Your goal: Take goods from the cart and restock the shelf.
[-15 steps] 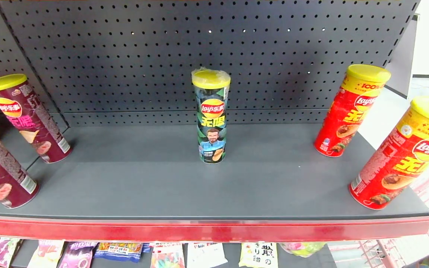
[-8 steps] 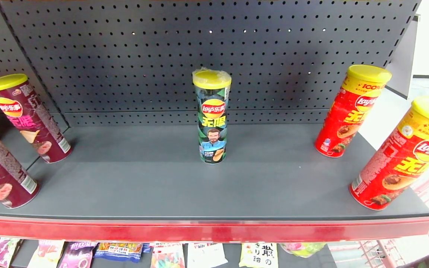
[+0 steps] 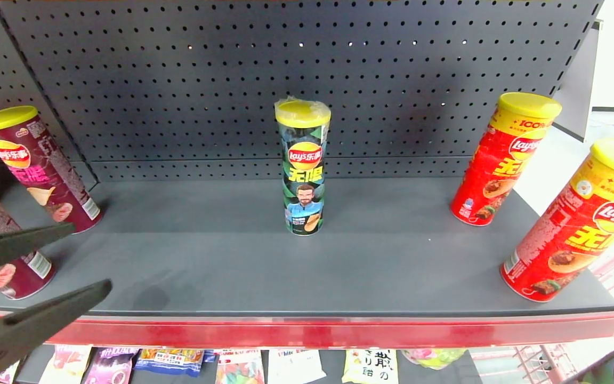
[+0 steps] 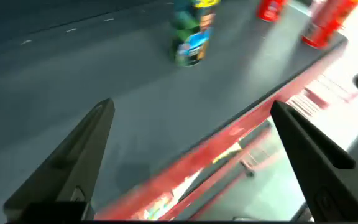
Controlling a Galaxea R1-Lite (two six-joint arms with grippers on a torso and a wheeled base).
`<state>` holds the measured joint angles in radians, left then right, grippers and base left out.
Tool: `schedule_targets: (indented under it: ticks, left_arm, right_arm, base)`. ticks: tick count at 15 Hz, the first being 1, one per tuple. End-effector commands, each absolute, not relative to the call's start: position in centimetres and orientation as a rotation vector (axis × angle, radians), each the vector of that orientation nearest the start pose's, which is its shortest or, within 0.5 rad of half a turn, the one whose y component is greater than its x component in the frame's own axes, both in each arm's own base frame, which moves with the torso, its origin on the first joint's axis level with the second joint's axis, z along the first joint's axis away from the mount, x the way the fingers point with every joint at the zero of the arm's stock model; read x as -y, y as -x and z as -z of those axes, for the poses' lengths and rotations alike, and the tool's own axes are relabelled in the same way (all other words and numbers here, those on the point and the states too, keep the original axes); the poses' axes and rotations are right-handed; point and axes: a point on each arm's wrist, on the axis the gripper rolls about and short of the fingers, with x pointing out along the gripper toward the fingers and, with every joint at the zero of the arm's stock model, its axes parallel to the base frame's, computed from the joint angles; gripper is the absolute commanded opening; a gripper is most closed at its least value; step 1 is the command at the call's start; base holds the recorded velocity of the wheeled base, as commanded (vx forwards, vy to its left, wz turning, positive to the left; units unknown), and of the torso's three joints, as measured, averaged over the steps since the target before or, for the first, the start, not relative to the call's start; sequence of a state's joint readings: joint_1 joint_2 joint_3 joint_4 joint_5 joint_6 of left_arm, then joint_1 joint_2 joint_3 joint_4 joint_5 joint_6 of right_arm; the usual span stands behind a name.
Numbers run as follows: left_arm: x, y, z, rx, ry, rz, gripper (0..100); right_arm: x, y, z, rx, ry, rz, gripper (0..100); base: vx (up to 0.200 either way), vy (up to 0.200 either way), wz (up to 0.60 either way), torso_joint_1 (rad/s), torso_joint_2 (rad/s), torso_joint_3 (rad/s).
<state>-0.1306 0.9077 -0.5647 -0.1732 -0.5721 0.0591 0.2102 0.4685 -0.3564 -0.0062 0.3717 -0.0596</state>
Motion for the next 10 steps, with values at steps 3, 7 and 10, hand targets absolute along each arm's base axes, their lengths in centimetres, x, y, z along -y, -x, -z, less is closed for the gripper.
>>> schedule_targets:
  ticks: [3, 7, 10]
  left_arm:
    - [6.2, -22.4, -22.3, -0.206, -0.081, 0.9, 100]
    - [8.9, -27.4, -22.5, -0.198, -0.089, 0.961, 100]
    - [10.6, -29.5, -22.8, -0.177, -0.095, 1.008, 100]
  right_arm:
    - [-1.1, -1.3, -17.9, -0.097, 0.044, -0.591, 0]
    - [-1.1, -1.4, -18.2, -0.095, 0.044, -0.591, 0]
    - [-1.1, -1.3, -18.1, -0.093, 0.043, -0.587, 0]
  base:
    - [0.0, 0.0, 0.0, 0.0, 0.0, 0.0]
    - [0.0, 0.0, 0.0, 0.0, 0.0, 0.0]
    - [0.0, 0.0, 0.0, 0.0, 0.0, 0.0]
